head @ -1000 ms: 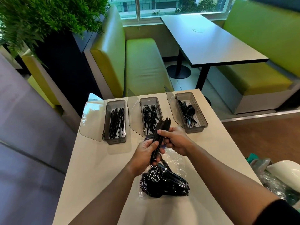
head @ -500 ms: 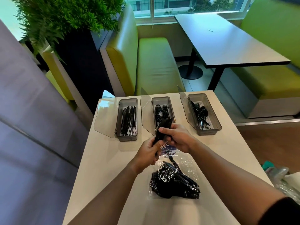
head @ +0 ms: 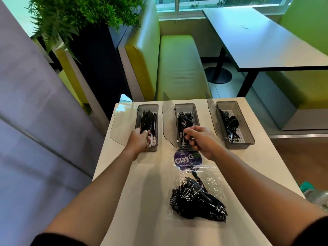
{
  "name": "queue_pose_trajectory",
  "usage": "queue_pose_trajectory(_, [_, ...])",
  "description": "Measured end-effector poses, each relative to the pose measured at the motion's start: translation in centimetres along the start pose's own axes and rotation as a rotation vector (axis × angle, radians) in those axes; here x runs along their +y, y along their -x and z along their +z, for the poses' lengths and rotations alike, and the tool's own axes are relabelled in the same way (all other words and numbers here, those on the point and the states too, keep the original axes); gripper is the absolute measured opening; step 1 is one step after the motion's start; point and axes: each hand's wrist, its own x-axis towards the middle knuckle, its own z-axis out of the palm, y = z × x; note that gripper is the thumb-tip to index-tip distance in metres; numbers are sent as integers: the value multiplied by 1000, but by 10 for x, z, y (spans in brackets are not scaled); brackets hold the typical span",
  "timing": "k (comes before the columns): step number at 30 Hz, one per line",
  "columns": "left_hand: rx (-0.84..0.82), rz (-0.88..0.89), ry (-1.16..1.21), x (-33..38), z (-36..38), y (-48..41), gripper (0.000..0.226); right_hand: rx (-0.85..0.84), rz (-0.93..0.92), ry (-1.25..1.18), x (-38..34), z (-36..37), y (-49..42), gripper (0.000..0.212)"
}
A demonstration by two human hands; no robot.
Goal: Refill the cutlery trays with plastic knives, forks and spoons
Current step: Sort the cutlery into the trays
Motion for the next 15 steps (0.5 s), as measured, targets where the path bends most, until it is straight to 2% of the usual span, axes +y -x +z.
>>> queue_pose_trajectory(6, [21,-155,-122,-26,9,-26,23,59,89,213,32,-16,-16,17])
queue_pose_trajectory(11, [74,-221,-170,-24,12,-34,18,70,94,253,40,-22,-22,17])
queue_pose_trajectory(15, [47,-230,-198,-20,12,-34,17,75,92,274,40,-23,-24,17])
